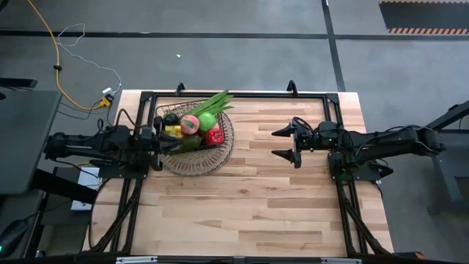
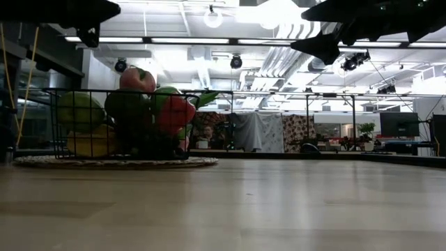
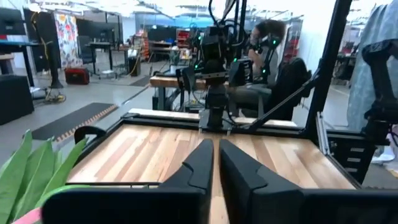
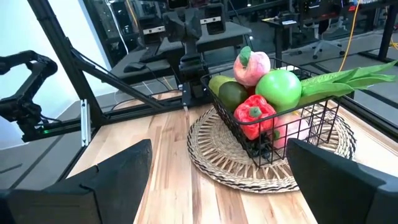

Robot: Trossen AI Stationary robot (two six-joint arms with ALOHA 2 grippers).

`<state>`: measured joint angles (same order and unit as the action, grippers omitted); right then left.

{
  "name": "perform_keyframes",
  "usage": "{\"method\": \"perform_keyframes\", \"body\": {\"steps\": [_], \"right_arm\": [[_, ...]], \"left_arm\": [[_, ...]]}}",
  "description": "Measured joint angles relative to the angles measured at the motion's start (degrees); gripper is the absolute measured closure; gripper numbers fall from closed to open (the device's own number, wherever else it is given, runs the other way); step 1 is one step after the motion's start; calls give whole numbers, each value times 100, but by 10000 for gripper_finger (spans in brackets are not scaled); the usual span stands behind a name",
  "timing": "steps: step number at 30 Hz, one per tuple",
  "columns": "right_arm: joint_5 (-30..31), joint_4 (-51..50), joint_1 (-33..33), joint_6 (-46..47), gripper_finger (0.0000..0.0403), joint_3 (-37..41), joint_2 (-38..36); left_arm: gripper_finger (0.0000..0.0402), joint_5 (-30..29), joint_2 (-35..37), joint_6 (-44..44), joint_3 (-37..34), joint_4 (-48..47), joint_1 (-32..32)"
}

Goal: Build produce basket
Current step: Return to Home Position

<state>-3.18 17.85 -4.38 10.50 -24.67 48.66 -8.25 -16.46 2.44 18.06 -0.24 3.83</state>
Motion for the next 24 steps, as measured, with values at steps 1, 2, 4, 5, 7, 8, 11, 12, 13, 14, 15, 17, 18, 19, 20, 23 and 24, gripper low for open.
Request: {"method": "perform_keyframes", "body": {"steps": [1, 2, 4, 5, 7, 8, 11, 12, 13, 14, 15, 17, 18, 19, 20, 23, 24], "right_arm": [[0, 0, 0, 1, 43, 0, 0], [0, 2, 0, 1, 43, 0, 0], [2, 18, 0, 0, 43, 0, 0], [2, 25, 0, 0, 43, 0, 0], [2, 24, 0, 0, 43, 0, 0], [2, 25, 0, 0, 43, 0, 0], [2, 25, 0, 0, 43, 0, 0], [2, 24, 0, 0, 43, 0, 0], [2, 24, 0, 0, 43, 0, 0], [2, 24, 0, 0, 43, 0, 0], [1, 25, 0, 0, 43, 0, 0], [2, 24, -2, -2, 43, 0, 0], [2, 24, 0, -2, 43, 0, 0], [2, 24, -2, -1, 43, 0, 0], [2, 24, -1, -1, 43, 0, 0], [2, 24, -2, 0, 43, 0, 0], [1, 24, -1, 0, 43, 0, 0]], "left_arm": [[389, -3, 49, 8, -34, 16, -22], [388, -11, 103, 24, -97, 66, -32], [384, -55, 228, 95, -302, 189, -54], [387, -111, 290, 143, -436, 263, -58], [397, -156, 431, 222, -733, 502, -56], [399, -159, 509, 275, -896, 667, -56], [399, -144, 726, 438, -1289, 995, -56], [400, -144, 797, 469, -1398, 1060, -56], [401, -142, 870, 493, -1494, 1101, -56], [401, -142, 946, 527, -1591, 1143, -56], [401, -142, 1010, 572, -1687, 1204, -56], [401, -142, 1135, 629, -1752, 1036, -56], [401, -142, 1176, 654, -1748, 983, -56], [401, -140, 1218, 693, -1744, 942, -56], [401, -127, 1256, 710, -1743, 920, -56], [401, 30, 1362, 744, -1742, 954, -56], [401, 93, 1412, 745, -1741, 972, -56]]}}
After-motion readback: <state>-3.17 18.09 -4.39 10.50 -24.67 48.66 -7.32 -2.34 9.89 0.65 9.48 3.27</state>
